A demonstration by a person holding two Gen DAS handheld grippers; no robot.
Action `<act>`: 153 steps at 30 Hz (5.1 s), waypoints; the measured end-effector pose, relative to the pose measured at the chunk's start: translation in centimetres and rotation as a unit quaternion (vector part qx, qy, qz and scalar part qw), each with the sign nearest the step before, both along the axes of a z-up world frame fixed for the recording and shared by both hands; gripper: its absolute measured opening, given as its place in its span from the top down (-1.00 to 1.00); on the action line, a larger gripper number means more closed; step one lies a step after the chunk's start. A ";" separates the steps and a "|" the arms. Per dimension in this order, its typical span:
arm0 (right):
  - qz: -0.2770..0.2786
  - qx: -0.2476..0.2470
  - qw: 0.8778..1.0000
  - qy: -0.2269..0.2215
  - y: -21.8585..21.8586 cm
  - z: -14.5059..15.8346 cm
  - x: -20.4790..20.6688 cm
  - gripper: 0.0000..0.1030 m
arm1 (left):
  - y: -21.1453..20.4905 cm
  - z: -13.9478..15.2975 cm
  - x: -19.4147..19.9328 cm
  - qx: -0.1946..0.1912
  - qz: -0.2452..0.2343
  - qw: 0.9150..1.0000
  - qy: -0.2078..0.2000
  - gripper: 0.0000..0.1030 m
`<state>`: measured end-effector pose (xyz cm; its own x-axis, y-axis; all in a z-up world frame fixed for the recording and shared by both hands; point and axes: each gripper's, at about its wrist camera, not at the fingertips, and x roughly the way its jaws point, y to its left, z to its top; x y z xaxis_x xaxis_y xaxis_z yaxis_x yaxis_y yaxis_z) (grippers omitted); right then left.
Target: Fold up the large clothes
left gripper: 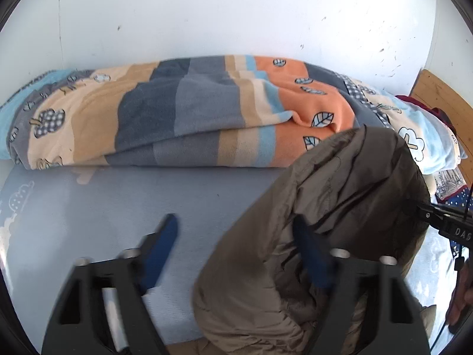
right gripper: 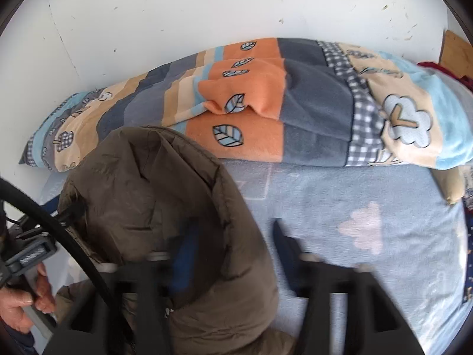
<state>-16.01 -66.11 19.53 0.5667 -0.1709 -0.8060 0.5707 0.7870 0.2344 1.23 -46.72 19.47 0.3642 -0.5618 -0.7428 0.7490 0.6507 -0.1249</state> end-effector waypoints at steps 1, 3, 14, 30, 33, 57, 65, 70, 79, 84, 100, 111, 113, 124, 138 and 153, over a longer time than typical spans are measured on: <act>-0.010 -0.006 1.000 0.007 0.1 -0.1 0.0 0.75 | -0.2 -0.2 0.2 0.000 -0.001 1.000 0.018 0.74; -0.012 -0.013 1.000 -0.009 0.8 0.6 -0.8 0.77 | 0.5 0.1 -0.1 -0.016 0.004 1.000 0.024 0.75; 0.055 -0.052 0.994 -0.073 9.8 6.2 -11.9 0.78 | 12.7 3.6 -9.8 -0.045 -0.067 0.997 0.004 0.75; 0.083 -0.037 0.995 0.045 23.0 -2.5 -23.1 0.23 | 25.2 -3.7 -22.1 0.036 -0.049 0.997 0.054 0.09; 0.059 -0.027 0.998 -0.015 22.8 0.4 -24.8 0.15 | 25.3 -1.6 -22.7 0.003 -0.036 0.999 0.021 -0.01; 0.013 0.052 0.997 0.049 21.3 -6.7 -12.2 0.15 | 18.9 -6.4 -19.1 0.055 -0.009 0.998 0.011 -0.25; 0.032 0.063 0.997 -0.040 28.0 1.4 -22.6 -0.25 | 26.5 1.1 -25.5 -0.009 -0.018 0.999 -0.025 -0.27; 0.051 0.026 0.996 -0.072 34.1 1.8 -29.6 -0.25 | 32.8 1.3 -31.2 -0.008 -0.035 0.998 -0.043 -0.37; 0.056 0.028 0.997 -0.039 35.5 -1.4 -31.9 -0.26 | 36.1 -6.0 -33.2 0.059 0.009 0.998 -0.006 -0.38; 0.051 0.036 0.998 0.007 35.4 -3.7 -31.1 -0.26 | 36.8 -9.1 -31.2 0.073 0.030 0.996 0.044 -0.38; 0.048 0.069 0.994 0.076 35.2 -9.0 -30.9 -0.47 | 36.1 -11.2 -31.5 0.107 0.012 0.994 0.022 -0.65; 0.062 0.050 0.993 0.086 36.7 -9.4 -29.6 -0.90 | 35.9 -11.3 -31.5 0.115 0.022 0.993 0.018 -0.71; 0.056 0.056 0.993 0.086 36.6 -9.5 -29.5 -0.97 | 35.9 -11.3 -31.6 0.116 0.025 0.993 0.018 -0.72; 0.052 0.073 0.991 0.104 36.8 -9.7 -28.3 -0.99 | 36.1 -11.2 -31.6 0.122 0.032 0.992 0.023 -0.74; 0.083 0.054 0.990 0.103 37.8 -8.8 -31.5 -0.91 | 36.5 -11.1 -32.0 0.124 0.018 0.992 0.019 -0.75; 0.073 -0.141 0.980 0.123 42.4 -5.5 -37.0 -0.71 | 38.4 -11.0 -33.4 0.100 -0.029 0.994 -0.029 -0.76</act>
<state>-52.97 -23.72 13.99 0.3960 -0.3374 -0.8540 0.4587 0.8784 -0.1344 -32.13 -8.29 8.44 0.3812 -0.4261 -0.8204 0.7886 0.6131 0.0480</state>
